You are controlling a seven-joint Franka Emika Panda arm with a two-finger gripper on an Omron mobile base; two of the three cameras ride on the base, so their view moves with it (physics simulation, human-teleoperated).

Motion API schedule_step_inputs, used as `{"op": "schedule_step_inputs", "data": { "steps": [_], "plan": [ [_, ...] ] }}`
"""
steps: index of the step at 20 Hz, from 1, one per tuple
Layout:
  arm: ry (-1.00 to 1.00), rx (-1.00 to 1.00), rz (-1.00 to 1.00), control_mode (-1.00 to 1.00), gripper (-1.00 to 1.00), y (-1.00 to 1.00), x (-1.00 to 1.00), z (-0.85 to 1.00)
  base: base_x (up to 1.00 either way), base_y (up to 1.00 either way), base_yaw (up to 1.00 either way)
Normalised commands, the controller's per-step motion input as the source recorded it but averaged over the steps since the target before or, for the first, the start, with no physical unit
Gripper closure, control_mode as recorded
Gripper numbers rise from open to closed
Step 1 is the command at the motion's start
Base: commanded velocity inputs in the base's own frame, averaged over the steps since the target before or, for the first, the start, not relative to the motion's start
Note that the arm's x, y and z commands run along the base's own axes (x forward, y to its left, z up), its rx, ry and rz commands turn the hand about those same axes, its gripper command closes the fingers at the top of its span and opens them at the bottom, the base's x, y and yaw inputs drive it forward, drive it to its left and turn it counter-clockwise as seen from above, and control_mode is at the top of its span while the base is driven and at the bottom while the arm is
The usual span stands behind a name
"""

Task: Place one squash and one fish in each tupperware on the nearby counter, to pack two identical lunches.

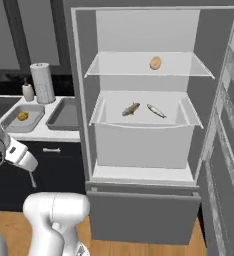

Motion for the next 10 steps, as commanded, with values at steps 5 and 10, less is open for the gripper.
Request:
{"op": "schedule_step_inputs", "data": {
  "steps": [5, 10],
  "plan": [
    [0.0, 0.0, 0.0, 1.0, -1.0, 0.0, 0.0, 0.0, 0.05, -1.0, -0.21],
    [0.0, 0.0, 0.0, 1.0, -1.0, 0.0, 0.0, 0.0, 0.58, -0.85, 0.05]
  ]
}}
